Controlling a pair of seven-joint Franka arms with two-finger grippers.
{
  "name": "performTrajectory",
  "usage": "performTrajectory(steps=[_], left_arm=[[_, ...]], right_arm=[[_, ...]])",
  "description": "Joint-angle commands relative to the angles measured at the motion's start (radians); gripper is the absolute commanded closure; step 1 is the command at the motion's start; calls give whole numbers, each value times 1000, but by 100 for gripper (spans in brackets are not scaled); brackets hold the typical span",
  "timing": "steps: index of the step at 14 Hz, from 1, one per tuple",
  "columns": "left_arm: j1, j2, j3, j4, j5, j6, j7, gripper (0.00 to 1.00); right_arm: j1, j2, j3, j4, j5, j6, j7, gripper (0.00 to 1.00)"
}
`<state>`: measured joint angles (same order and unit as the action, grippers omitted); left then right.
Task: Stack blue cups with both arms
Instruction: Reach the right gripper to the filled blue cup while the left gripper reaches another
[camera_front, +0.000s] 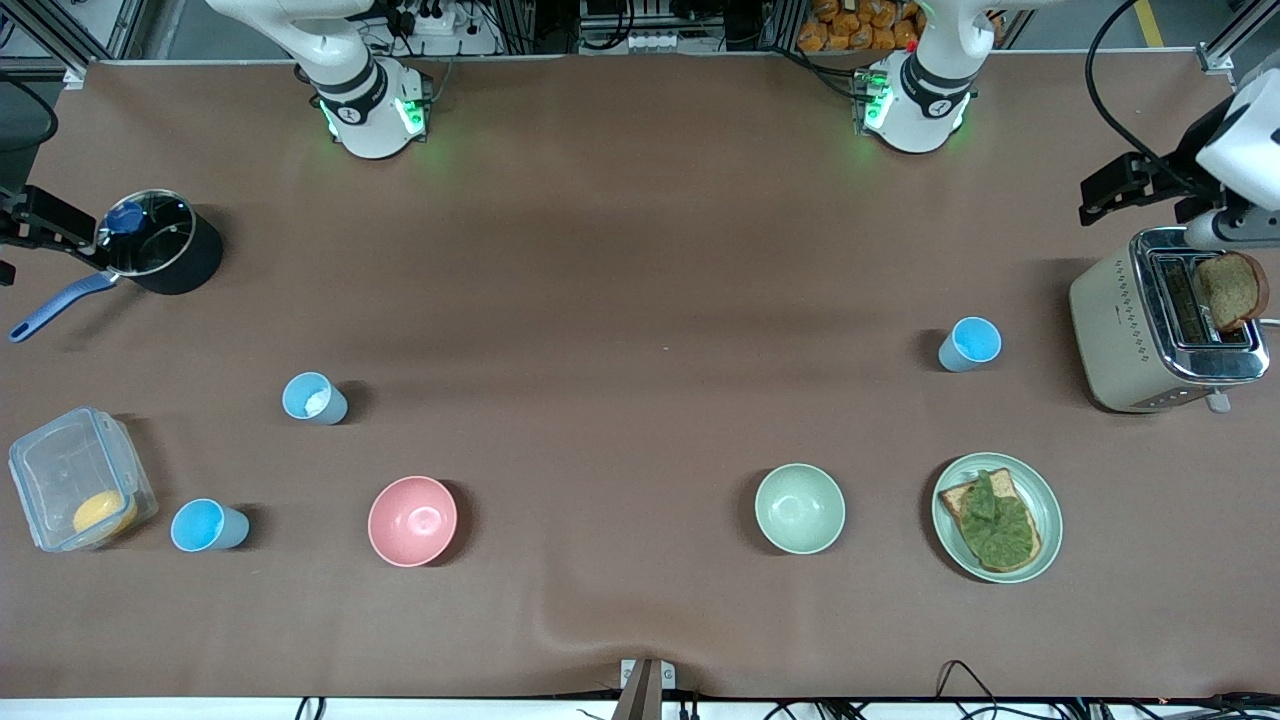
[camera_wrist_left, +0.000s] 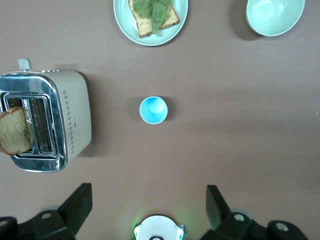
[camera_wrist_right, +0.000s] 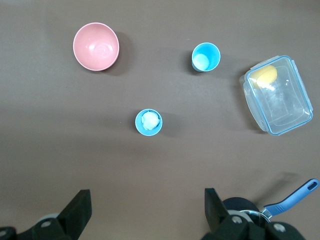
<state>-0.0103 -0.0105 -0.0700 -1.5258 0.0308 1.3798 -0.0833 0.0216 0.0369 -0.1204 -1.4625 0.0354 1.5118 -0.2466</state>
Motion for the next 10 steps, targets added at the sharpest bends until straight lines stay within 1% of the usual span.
performTrajectory(steps=[1,3,4,5,7,8,10], left_arm=[[47,42,-4,-17,-11,-25,10,0],[79,124,-2,-49,-8,-15,10,0],[123,151,-4,-56,-6,1,11,0],[151,149,-4,-101,-6,51,13,0],[187,97,-7,-242,-8,206,11,0],[187,72,-7,-328,-8,293,11,0],[185,55,-10,-451,-8,443,10,0]], right_arm=[[1,24,8,4,-8,-12,7,0],[9,40,12,1,-6,-13,7,0],[12,61,12,-1,-6,-15,7,0],[12,87,12,-2,-5,-21,9,0],[14,128,12,-9,-2,-15,10,0],[15,162,12,-9,-2,8,10,0],[9,231,12,-9,3,50,9,0]])
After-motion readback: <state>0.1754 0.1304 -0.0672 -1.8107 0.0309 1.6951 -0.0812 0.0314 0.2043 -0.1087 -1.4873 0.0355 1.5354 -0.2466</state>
